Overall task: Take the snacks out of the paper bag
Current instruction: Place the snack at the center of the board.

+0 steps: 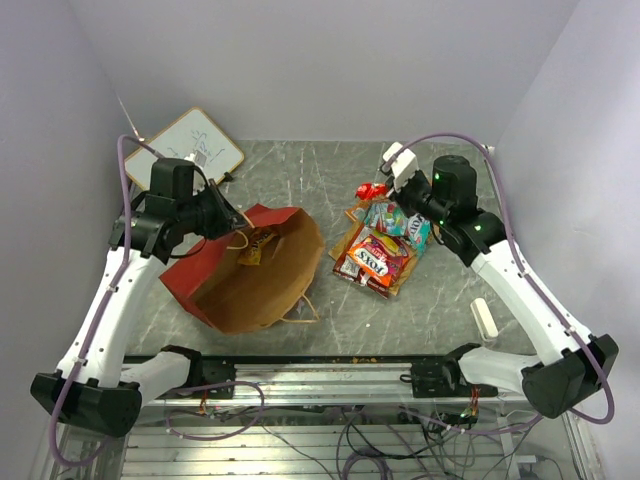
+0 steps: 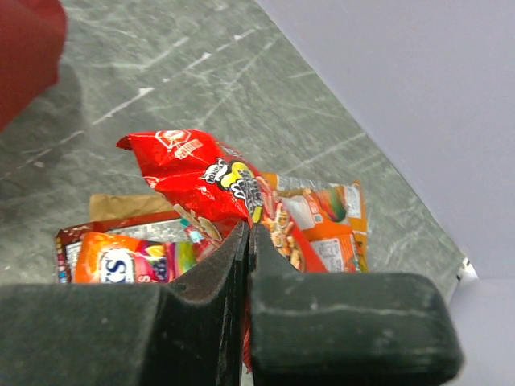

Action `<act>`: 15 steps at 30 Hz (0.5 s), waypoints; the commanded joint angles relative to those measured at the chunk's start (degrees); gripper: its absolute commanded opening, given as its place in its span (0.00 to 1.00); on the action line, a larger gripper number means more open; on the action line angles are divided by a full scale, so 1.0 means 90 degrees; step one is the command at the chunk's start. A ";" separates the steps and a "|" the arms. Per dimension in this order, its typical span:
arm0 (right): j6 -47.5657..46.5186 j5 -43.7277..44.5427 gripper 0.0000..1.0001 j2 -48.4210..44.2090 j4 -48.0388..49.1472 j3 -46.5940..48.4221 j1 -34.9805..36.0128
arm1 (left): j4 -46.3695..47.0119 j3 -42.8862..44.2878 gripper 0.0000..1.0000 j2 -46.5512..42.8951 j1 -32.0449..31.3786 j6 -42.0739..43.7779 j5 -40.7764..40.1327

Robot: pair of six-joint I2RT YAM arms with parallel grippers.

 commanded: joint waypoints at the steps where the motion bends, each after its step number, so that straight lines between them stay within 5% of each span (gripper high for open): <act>1: 0.0050 0.0584 0.00 0.0237 0.0514 -0.0104 -0.0238 | 0.0286 0.0140 0.07 0.0053 -0.0018 0.0101 0.0273; 15: -0.0103 0.0816 0.00 0.1579 0.1504 -0.0439 -0.1285 | 0.0348 0.0014 0.07 -0.0325 -0.0024 -0.0058 0.0271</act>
